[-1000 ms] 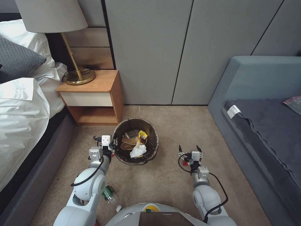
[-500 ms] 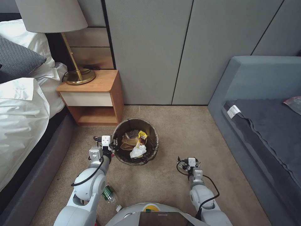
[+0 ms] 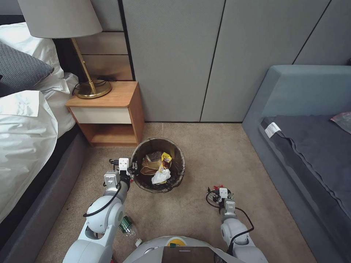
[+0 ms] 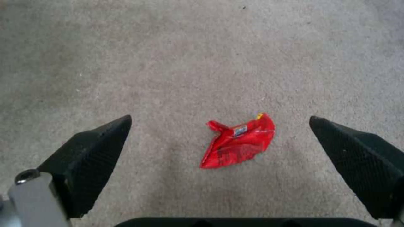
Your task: Pick up the trash bin, then pick up the garbage from the floor and place it into the trash bin.
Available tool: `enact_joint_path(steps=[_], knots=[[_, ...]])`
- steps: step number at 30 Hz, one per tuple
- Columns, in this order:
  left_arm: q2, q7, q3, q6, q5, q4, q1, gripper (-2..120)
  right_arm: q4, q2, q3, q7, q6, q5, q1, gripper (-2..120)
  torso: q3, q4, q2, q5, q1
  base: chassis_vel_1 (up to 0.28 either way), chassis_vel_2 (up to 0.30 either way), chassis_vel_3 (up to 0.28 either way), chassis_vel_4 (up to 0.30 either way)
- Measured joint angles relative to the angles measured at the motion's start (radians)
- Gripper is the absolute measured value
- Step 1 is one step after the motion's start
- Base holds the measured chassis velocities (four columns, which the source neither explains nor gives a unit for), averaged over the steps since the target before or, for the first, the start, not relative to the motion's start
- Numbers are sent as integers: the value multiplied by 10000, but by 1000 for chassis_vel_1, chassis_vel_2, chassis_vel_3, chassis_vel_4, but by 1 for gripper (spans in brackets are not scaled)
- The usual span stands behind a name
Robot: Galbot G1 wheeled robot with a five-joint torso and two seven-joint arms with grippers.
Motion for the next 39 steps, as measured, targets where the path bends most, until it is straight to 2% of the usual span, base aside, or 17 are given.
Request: enact_joint_path(steps=[39], knots=[[-42, -9, 14, -21, 82, -17, 40, 3, -2451, 92, 179, -184, 856, 102, 1265, 100, 0, 1, 0, 0, 0, 0, 0, 0, 0]])
